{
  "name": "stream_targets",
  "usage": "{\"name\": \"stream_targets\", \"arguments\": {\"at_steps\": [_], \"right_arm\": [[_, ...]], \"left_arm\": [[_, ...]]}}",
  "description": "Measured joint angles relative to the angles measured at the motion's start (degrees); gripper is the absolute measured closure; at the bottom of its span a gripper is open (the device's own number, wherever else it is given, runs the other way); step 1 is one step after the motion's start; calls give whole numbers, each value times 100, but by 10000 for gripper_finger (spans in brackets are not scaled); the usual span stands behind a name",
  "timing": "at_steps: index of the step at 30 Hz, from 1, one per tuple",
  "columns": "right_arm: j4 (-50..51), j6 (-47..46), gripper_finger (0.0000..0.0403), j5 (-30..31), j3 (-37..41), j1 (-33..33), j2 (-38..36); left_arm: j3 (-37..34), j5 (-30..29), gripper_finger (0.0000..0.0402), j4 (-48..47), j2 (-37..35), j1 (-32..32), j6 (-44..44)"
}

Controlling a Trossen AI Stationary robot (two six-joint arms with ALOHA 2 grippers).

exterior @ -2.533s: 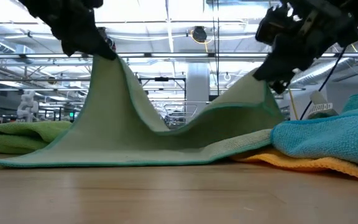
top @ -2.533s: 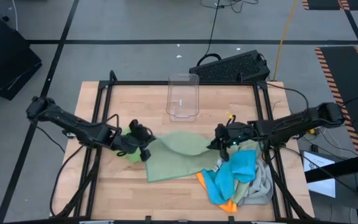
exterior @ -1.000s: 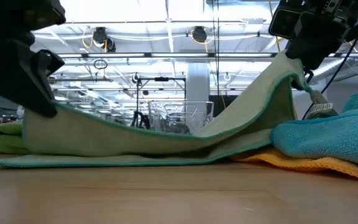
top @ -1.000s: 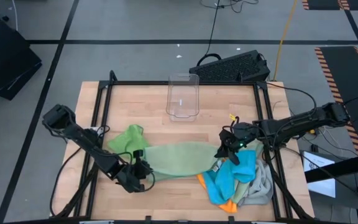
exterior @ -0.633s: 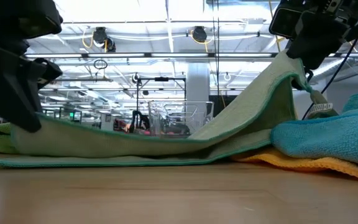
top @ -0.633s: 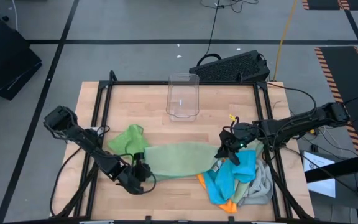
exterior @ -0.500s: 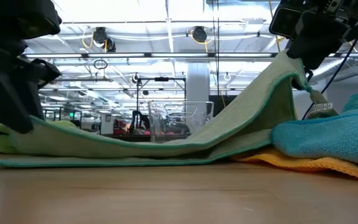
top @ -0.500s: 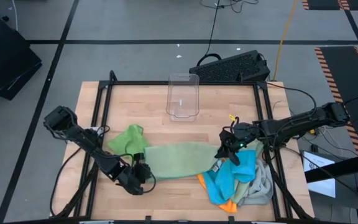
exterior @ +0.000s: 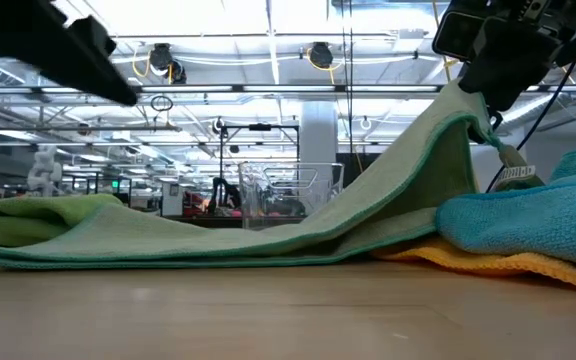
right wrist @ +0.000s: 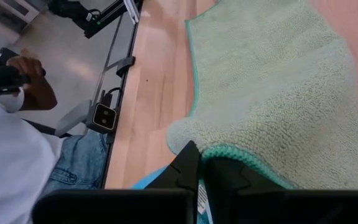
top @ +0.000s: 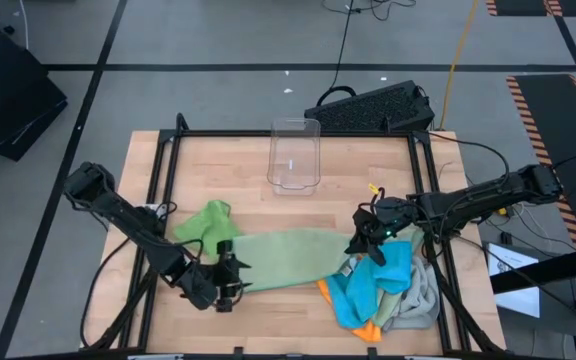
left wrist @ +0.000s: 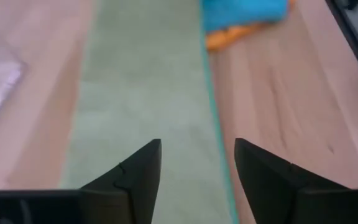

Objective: Fold microfiber towels
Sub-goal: Fold the left light green towel

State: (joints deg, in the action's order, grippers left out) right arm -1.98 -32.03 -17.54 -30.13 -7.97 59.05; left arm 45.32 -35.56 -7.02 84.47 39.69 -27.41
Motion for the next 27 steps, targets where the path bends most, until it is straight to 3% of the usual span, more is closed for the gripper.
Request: {"name": "stream_targets", "arguments": {"at_steps": [6, 10, 21, 27], "right_arm": [[19, -199, 390, -31, 1, 13, 2], [234, -423, 390, -62, 2, 2, 2], [770, -424, 385, 105, 2, 37, 2], [1188, -295, 338, 577, 2, 44, 2]], "left_arm": [[7, -43, 214, 1563, 258, -440, 1356], [-2, -56, 215, 1645, 343, -707, 1704], [-4, -51, 215, 529, 384, -1457, 1355], [-4, -43, 215, -592, 373, -1823, 1099]]}}
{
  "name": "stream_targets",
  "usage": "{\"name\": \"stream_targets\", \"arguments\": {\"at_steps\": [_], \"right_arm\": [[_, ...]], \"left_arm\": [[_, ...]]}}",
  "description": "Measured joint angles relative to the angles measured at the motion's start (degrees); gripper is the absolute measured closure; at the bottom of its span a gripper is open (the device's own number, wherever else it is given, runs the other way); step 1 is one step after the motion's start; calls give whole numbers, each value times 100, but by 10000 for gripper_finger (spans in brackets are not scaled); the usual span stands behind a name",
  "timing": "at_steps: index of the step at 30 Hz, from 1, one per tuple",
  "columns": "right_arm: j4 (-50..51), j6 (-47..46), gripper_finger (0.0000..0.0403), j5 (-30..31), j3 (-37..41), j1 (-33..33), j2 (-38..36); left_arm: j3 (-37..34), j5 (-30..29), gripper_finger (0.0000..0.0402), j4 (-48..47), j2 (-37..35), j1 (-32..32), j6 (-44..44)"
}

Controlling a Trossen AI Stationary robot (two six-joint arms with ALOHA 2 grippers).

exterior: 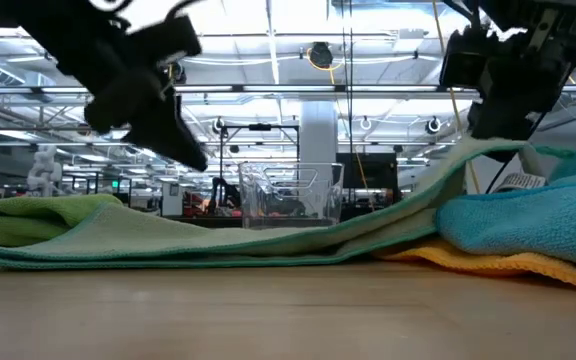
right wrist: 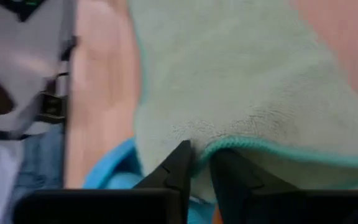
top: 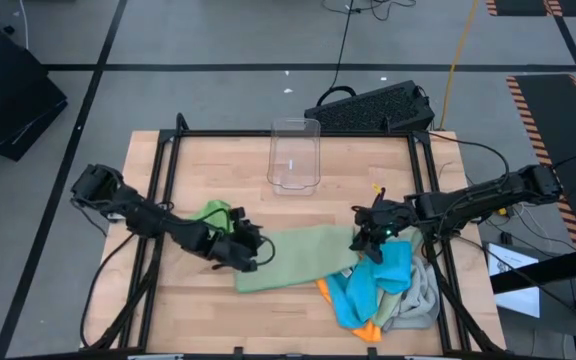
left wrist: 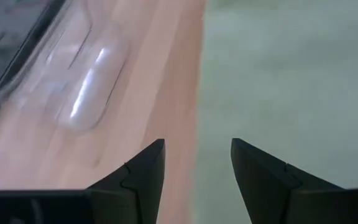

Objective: Fold microfiber towels
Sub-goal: Fold the left light green towel

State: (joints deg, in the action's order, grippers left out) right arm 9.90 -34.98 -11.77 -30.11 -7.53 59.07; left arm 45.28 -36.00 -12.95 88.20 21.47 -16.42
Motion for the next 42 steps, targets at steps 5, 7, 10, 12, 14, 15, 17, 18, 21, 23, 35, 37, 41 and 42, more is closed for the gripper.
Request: {"name": "stream_targets", "arguments": {"at_steps": [5, 7, 10, 12, 14, 15, 17, 18, 21, 23, 35, 37, 41, 42], "right_arm": [[377, -15, 286, -405, 2, 2, -77], [395, -29, 271, -458, 2, 7, -186], [580, -7, 261, -262, 2, 9, -460], [677, 123, 260, 98, 2, 44, -695], [759, 330, 260, 486, 2, 85, -932], [792, 435, 259, 701, 2, 101, -1040], [834, 628, 259, 1231, 2, 114, -1230], [825, 717, 259, 1484, 0, 114, -1287], [826, 1037, 259, 1913, 0, 114, -1329], [792, 1268, 259, 1944, 1, 114, -1303], [-1302, 1849, 259, 1442, 767, 100, -696], [-1684, 1856, 259, 1441, 848, 99, -616], [-2034, 1935, 259, 1316, 881, 103, -419], [-2149, 1960, 259, 1310, 881, 101, -366]], "left_arm": [[0, 461, 215, -1043, -308, -252, -552], [0, 719, 215, -1351, -465, -348, -768], [0, 1052, 215, -1692, -682, -491, -909], [0, 1192, 215, -1885, -743, -608, -992], [0, 1277, 214, -1944, -787, -760, -1117], [0, 1386, 211, -1991, -798, -846, -1123], [0, 1711, 202, -2048, -800, -1042, -1117], [0, 1882, 196, -2025, -800, -1135, -1110], [0, 2306, 174, -1991, -800, -1321, -958], [0, 2510, 162, -1995, -800, -1387, -728], [-118, 3345, 185, -2256, -796, -1477, -457], [-225, 3390, 198, -2230, -796, -1512, -470], [-380, 3599, 214, -1875, -796, -1571, -449], [-412, 3684, 217, -1770, -798, -1583, -404]]}}
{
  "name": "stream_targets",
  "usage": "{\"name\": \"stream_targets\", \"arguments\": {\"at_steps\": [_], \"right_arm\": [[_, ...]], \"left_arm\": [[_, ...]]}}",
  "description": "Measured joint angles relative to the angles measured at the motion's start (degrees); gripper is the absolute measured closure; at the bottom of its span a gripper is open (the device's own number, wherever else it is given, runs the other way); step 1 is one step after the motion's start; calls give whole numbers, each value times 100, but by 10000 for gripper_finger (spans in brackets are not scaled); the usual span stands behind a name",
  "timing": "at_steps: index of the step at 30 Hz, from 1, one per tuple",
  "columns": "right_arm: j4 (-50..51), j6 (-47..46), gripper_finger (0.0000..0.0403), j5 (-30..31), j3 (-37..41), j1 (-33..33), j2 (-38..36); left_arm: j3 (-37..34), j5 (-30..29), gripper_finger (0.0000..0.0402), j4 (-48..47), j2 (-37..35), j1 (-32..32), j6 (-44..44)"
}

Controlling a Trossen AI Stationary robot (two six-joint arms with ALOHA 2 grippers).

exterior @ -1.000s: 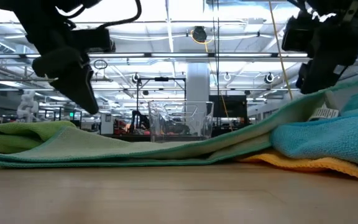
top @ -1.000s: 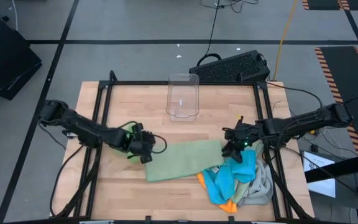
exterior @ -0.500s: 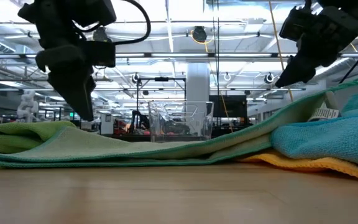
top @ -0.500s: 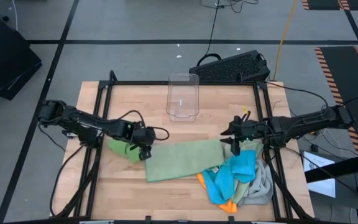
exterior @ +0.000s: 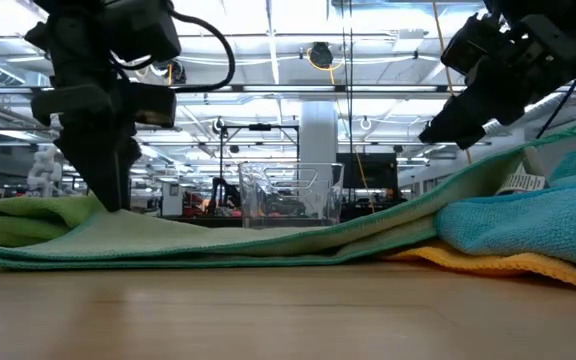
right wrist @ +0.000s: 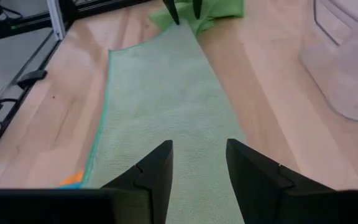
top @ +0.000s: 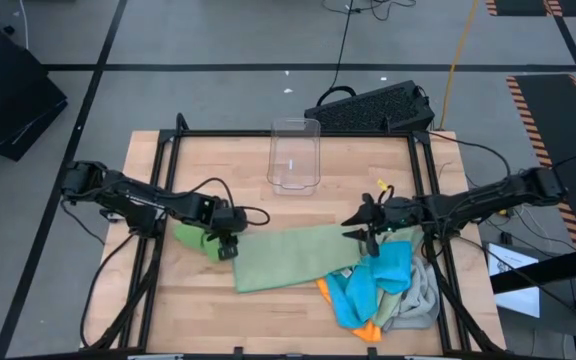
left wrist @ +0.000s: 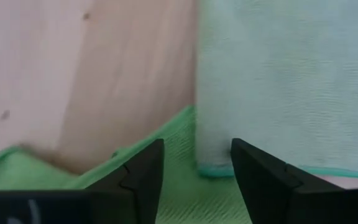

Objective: Fold microfiber towels
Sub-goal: Fold the left light green towel

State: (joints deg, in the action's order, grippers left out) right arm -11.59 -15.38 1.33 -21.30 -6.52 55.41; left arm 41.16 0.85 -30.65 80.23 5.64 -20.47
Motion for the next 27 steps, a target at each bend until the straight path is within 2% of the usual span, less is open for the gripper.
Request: {"name": "stream_targets", "arguments": {"at_steps": [4, 7, 17, 20, 23, 27], "right_arm": [[-406, 75, 259, -1, 0, 2, 238], [-653, 113, 259, -11, 0, 2, 392], [-1505, 145, 259, -14, -61, 2, 1065], [-1539, 138, 259, -12, -309, 2, 1388], [-1550, 152, 259, -10, -642, 2, 1784], [-1764, 241, 259, -10, -1135, 15, 2435]], "left_arm": [[-63, 224, 225, 302, 2, -10, 83], [-69, 233, 235, 192, 2, 13, 52], [-313, 218, 293, 254, 2, -59, 46], [-417, 261, 327, 617, 2, -56, 213], [-417, 259, 380, 683, 0, -47, 383], [-373, 189, 388, 566, -66, -42, 466]]}}
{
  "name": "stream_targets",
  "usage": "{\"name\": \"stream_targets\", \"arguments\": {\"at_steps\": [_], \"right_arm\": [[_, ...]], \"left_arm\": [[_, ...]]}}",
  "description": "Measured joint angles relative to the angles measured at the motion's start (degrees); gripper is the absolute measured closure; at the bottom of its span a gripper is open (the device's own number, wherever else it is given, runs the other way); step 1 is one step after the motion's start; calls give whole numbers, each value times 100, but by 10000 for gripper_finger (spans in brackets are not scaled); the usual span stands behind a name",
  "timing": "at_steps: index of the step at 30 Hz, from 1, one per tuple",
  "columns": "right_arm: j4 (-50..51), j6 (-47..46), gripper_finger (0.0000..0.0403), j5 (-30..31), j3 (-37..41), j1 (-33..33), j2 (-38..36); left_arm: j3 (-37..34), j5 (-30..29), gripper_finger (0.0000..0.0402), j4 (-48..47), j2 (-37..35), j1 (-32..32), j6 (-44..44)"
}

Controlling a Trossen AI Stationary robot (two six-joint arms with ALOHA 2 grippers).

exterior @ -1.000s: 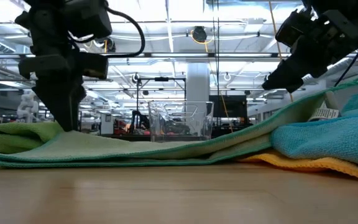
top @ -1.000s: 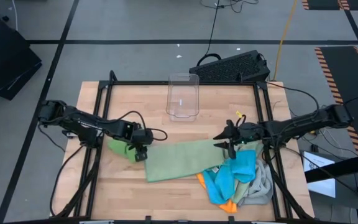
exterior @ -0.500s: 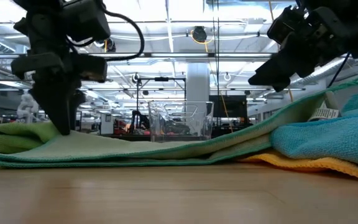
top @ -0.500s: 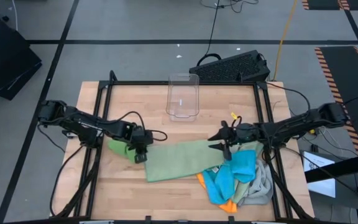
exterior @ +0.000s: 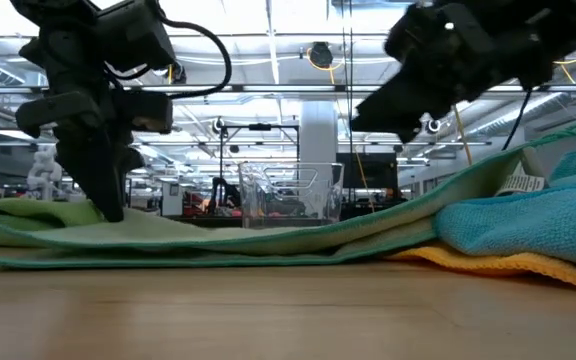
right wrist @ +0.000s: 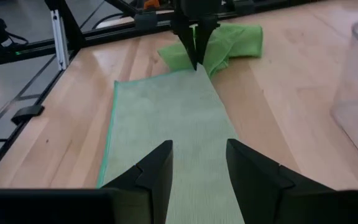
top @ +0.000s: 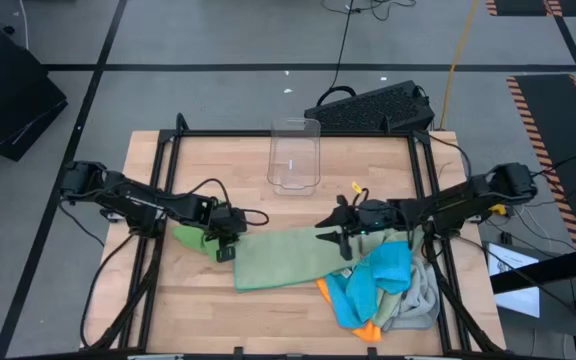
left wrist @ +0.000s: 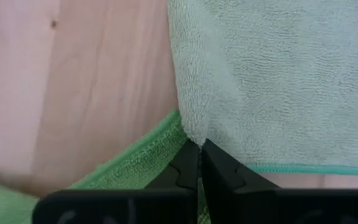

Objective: Fold microfiber towels
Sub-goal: Fold the left light green towel

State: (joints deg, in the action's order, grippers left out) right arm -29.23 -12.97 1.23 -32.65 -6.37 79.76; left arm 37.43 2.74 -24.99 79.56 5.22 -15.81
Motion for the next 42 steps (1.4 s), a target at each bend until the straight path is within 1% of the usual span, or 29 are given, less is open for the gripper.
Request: {"name": "stream_targets", "arguments": {"at_steps": [3, 6, 9, 12, 15, 18, 21, 23, 26, 28, 31, 34, 36, 39, 42], "right_arm": [[-49, 149, 259, -2, -466, 2, 561], [-62, 238, 259, -22, -977, 1, 1138], [-88, 386, 259, -192, -1521, 37, 1686], [-114, 571, 257, -533, -2110, 138, 2183], [-117, 699, 246, -1029, -2638, 293, 2631], [-98, 778, 223, -1493, -3057, 458, 3005], [-83, 831, 196, -1835, -3383, 599, 3303], [-83, 910, 181, -1985, -3515, 651, 3458], [-96, 1000, 167, -2088, -3682, 688, 3689], [-117, 1042, 164, -2109, -3761, 688, 3813], [-325, 1072, 164, -2115, -3796, 692, 3883], [-612, 988, 169, -2483, -3798, 717, 3922], [-702, 886, 177, -2698, -3798, 721, 3924], [-715, 840, 190, -2706, -3800, 718, 3920], [-728, 774, 200, -2692, -3800, 717, 3924]], "left_arm": [[176, -20, 387, -345, -93, -1, 98], [400, -26, 395, -584, -219, 1, 176], [565, -26, 392, -691, -311, 36, 199], [731, -29, 386, -833, -314, 122, 274], [853, -29, 393, -990, -314, 231, 320], [948, -29, 396, -1001, -314, 343, 316], [1070, -43, 386, -995, -316, 468, 322], [1147, -114, 384, -1017, -314, 541, 332], [1260, -172, 394, -995, -314, 605, 328], [1333, -184, 396, -998, -314, 643, 322], [1389, -195, 387, -995, -316, 669, 298], [1394, -256, 382, -980, -314, 681, 222], [1394, -280, 387, -952, -314, 681, 219], [1394, -280, 396, -863, -314, 697, 221], [1394, -280, 389, -729, -314, 727, 297]]}}
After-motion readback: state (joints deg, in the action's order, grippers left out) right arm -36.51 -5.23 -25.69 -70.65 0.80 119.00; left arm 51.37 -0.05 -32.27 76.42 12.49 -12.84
